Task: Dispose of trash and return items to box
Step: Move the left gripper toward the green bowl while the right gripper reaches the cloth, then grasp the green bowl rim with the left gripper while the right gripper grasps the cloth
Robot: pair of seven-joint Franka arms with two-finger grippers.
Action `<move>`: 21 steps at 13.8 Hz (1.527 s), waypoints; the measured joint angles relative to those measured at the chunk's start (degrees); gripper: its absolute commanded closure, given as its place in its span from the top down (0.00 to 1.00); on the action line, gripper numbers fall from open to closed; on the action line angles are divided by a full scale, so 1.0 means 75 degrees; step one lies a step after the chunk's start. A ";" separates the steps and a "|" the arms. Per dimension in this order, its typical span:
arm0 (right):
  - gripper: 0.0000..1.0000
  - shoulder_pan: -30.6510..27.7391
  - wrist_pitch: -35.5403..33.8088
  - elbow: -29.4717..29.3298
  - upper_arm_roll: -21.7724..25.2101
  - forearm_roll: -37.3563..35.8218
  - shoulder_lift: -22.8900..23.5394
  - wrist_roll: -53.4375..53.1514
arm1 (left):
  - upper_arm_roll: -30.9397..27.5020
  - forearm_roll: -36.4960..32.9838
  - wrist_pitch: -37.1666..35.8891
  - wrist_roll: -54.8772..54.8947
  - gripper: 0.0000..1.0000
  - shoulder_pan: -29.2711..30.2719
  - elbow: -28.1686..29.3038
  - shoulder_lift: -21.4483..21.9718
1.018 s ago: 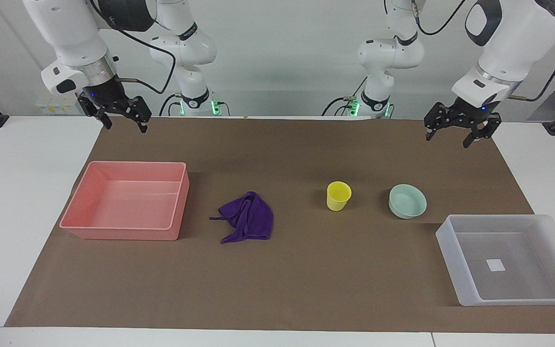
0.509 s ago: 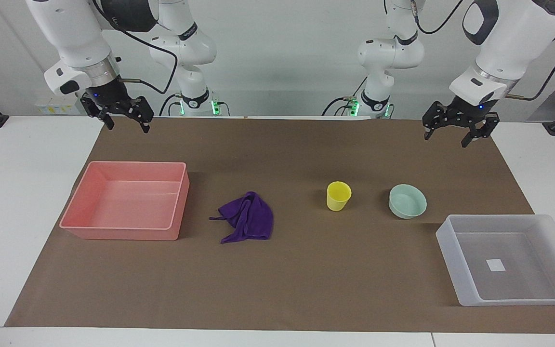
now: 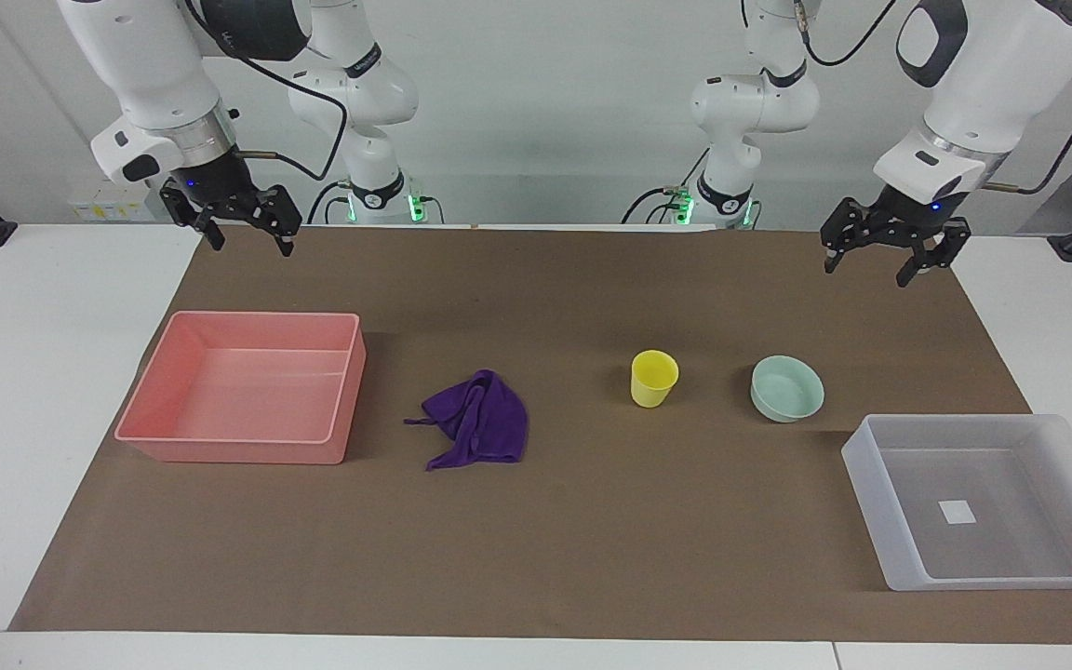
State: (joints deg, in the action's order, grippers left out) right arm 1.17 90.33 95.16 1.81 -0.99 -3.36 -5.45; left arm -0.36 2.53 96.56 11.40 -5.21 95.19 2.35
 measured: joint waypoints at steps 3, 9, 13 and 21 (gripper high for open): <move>1.00 0.0001 -0.0030 0.0011 -0.0029 0.0000 0.0000 0.0000 | -0.0005 0.0000 0.0128 0.0000 1.00 0.0058 0.0057 0.0000; 1.00 0.0001 -0.0041 0.0019 -0.0057 0.0000 -0.0001 0.0000 | -0.0004 0.0000 0.0304 0.0000 1.00 0.0058 0.0215 0.0001; 1.00 0.0001 -0.0042 0.0028 -0.0060 0.0000 -0.0004 0.0000 | -0.0006 0.0000 0.0994 0.0000 1.00 0.0123 0.0796 -0.0030; 1.00 0.0866 0.2274 0.1111 -0.0137 0.0011 0.0162 -0.0680 | -0.0005 0.0000 0.3297 0.0020 1.00 0.0538 0.2293 -0.0778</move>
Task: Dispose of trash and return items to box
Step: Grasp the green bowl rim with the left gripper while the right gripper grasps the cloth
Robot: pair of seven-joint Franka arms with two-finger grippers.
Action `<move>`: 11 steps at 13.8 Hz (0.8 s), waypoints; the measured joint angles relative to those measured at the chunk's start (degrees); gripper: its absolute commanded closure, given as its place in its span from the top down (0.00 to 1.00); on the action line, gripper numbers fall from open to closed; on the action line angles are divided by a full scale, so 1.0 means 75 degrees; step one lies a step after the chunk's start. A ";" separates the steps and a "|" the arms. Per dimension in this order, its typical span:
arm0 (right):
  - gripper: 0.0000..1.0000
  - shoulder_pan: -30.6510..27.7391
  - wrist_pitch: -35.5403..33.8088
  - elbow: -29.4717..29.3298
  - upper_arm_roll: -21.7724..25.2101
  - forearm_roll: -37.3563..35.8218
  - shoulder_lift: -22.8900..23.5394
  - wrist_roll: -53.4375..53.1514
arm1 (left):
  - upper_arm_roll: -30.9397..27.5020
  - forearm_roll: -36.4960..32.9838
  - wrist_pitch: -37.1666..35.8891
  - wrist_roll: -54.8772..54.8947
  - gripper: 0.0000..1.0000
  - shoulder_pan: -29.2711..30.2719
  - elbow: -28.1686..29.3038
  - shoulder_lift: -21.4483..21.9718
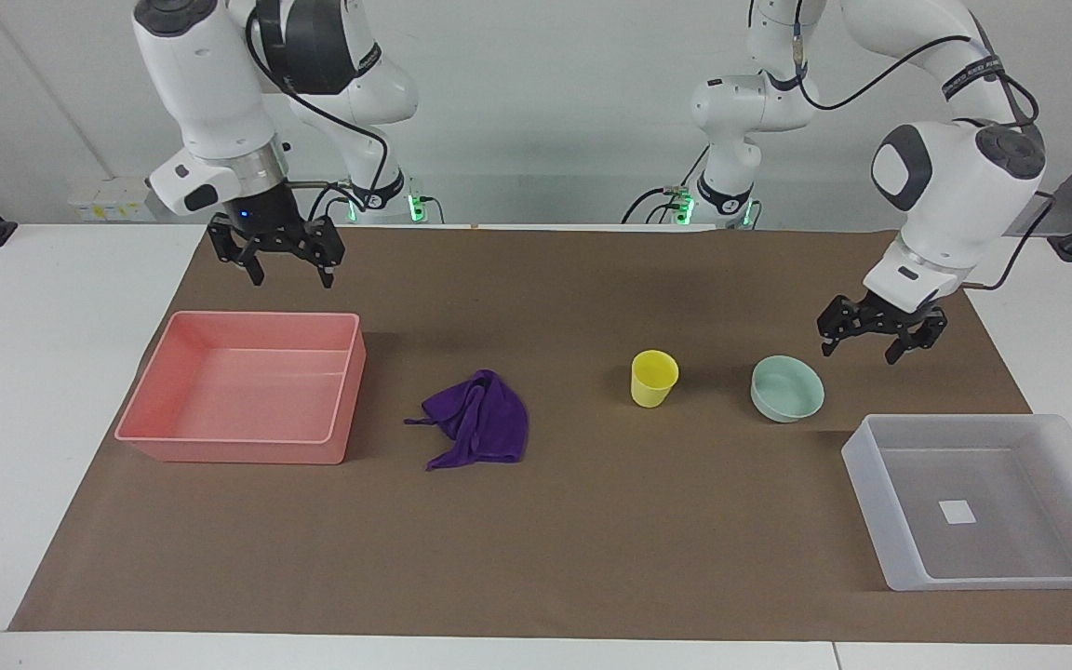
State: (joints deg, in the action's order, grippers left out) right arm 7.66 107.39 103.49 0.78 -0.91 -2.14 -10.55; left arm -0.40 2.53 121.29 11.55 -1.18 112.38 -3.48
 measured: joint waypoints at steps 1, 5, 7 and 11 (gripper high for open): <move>1.00 0.0267 0.0444 0.0153 -0.0011 0.0000 0.0197 -0.0366 | 0.0001 0.0000 0.0215 0.0000 1.00 0.0003 0.0158 -0.0094; 1.00 0.1116 0.1843 0.0301 -0.0040 -0.0001 0.1222 -0.1343 | 0.0014 0.0014 0.1040 0.0000 1.00 0.0003 0.0843 -0.0262; 1.00 0.1366 0.2440 0.0380 -0.0038 -0.0001 0.1606 -0.1583 | 0.0014 0.0027 0.1375 -0.0002 1.00 0.0003 0.1131 -0.0343; 1.00 0.1775 0.3125 0.0437 -0.0039 -0.0001 0.2319 -0.1746 | 0.0012 0.0227 0.2080 -0.0028 0.68 0.0021 0.1415 -0.0747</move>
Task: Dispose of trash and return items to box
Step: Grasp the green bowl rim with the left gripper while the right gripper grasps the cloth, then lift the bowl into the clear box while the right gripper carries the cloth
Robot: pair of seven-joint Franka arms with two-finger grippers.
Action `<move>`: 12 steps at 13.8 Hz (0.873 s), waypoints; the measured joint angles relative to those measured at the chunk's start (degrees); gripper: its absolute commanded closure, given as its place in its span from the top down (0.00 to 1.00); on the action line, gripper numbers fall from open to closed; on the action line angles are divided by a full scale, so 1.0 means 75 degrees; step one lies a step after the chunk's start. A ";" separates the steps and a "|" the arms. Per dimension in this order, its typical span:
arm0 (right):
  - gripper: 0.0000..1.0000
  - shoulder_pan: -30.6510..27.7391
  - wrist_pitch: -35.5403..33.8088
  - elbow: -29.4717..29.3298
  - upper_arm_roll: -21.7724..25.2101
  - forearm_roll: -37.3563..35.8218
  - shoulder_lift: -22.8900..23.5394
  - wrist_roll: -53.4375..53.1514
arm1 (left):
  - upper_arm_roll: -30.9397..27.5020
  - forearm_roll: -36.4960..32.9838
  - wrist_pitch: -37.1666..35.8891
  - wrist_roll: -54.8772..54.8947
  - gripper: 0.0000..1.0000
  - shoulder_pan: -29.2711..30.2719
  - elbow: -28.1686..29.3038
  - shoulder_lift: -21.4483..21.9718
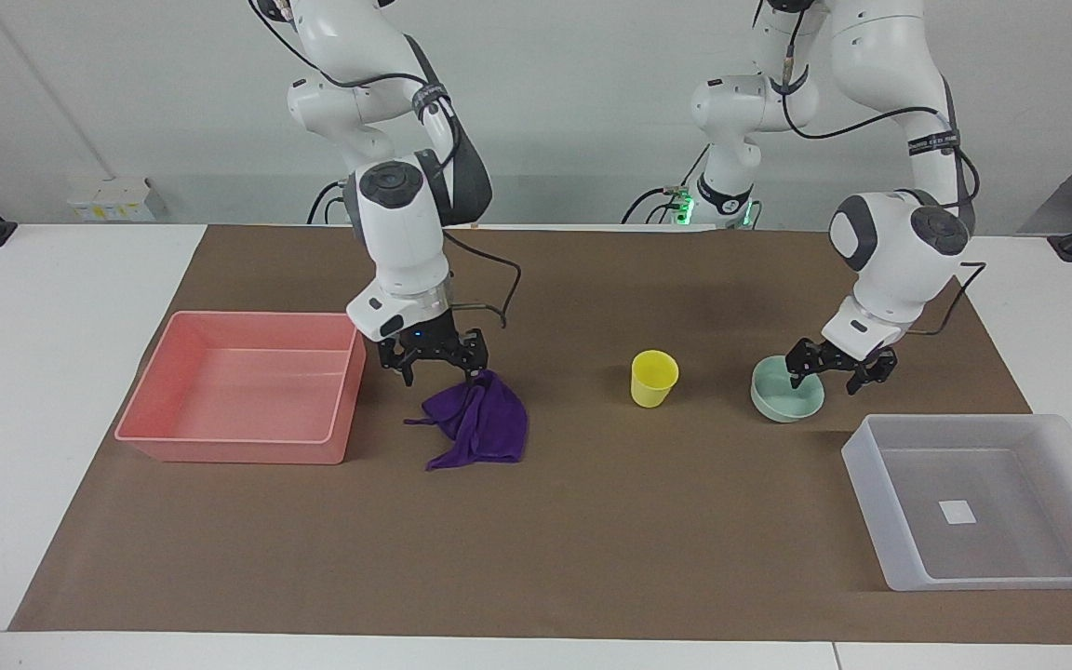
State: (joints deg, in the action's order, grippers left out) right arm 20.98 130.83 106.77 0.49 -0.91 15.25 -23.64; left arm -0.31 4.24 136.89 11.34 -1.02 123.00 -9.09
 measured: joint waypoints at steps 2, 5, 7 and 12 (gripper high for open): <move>1.00 0.0192 0.0529 0.0026 0.0000 0.0000 0.0405 0.0000 | -0.0002 0.0039 0.0136 -0.0002 0.04 0.0052 0.0096 -0.0079; 1.00 0.0390 0.1350 0.0031 0.0002 -0.0008 0.1040 -0.0002 | -0.0001 0.0047 0.0142 -0.0003 0.00 0.0082 0.0100 -0.0077; 1.00 0.0409 0.1414 0.0037 0.0002 -0.0026 0.1177 0.0004 | 0.0000 0.0049 0.0134 -0.0004 0.00 0.0082 0.0084 -0.0074; 0.10 0.0435 0.1413 0.0204 0.0003 -0.0077 0.1186 0.0032 | -0.0007 0.0060 -0.1348 -0.0002 0.00 0.0137 -0.1304 -0.0022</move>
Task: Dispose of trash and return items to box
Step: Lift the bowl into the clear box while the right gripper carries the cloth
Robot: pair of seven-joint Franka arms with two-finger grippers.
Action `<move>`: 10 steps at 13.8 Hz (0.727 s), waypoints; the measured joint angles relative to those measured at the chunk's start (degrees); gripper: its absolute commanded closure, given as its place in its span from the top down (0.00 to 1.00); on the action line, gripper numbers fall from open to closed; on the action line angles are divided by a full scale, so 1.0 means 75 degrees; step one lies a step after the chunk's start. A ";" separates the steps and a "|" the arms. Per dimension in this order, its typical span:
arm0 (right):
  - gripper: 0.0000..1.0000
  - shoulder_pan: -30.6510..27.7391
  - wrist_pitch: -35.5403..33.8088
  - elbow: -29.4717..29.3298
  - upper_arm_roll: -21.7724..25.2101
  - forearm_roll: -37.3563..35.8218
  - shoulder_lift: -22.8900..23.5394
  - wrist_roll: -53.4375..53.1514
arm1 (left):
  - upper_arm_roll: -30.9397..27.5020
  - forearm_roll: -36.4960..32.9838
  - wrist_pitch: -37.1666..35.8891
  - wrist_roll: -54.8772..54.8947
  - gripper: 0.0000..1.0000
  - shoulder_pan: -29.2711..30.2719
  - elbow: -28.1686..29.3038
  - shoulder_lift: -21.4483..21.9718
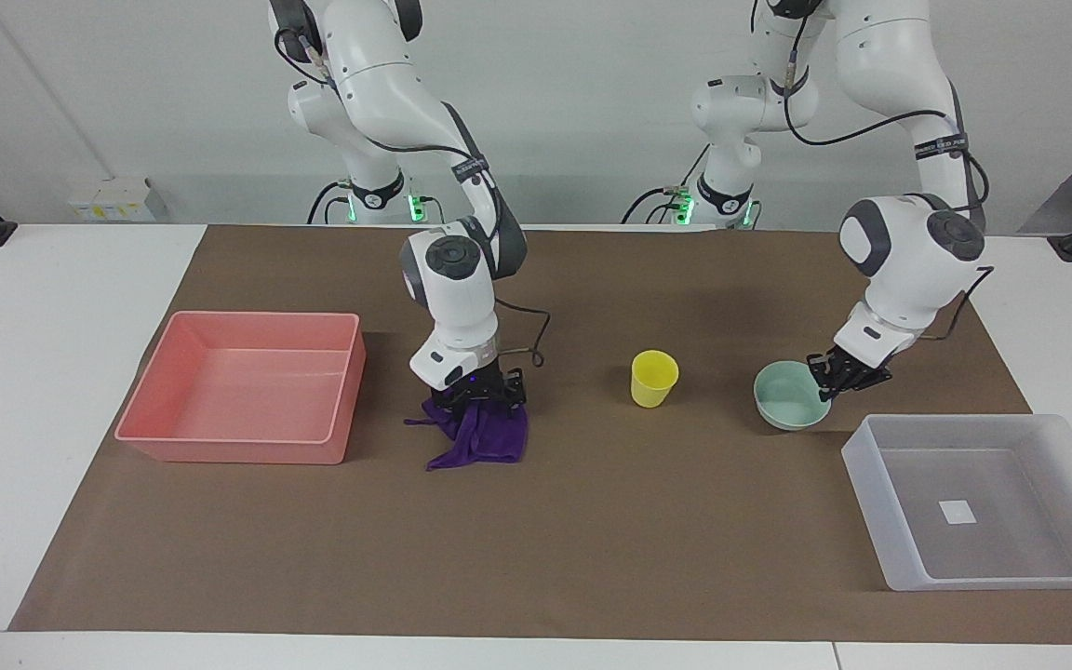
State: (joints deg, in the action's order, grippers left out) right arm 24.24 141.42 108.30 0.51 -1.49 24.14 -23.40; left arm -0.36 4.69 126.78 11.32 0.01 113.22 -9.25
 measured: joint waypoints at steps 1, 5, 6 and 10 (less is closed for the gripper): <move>0.00 0.0000 -0.0001 0.0007 0.0001 -0.0001 0.0000 0.0000 | 0.0001 0.0000 -0.0473 0.0000 0.00 0.0059 -0.0442 0.0015; 0.00 0.0000 -0.0199 -0.0001 0.0020 -0.0001 -0.0013 -0.0084 | -0.0002 0.0000 -0.1820 0.0000 0.00 0.0378 -0.2097 -0.0068; 0.00 0.0000 -0.0338 -0.0027 0.0023 -0.0001 -0.0039 -0.0121 | -0.0003 0.0000 -0.1885 0.0004 0.00 0.0491 -0.2323 -0.0159; 0.00 -0.0052 -0.1477 -0.0358 0.0103 0.0000 -0.0623 -0.0150 | -0.0006 0.0000 -0.1210 0.0006 0.00 0.0753 -0.2825 -0.0679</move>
State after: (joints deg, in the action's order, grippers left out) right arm 23.85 130.34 105.61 1.29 -1.49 19.47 -24.52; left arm -0.41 4.69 117.70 11.37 5.65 92.03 -14.35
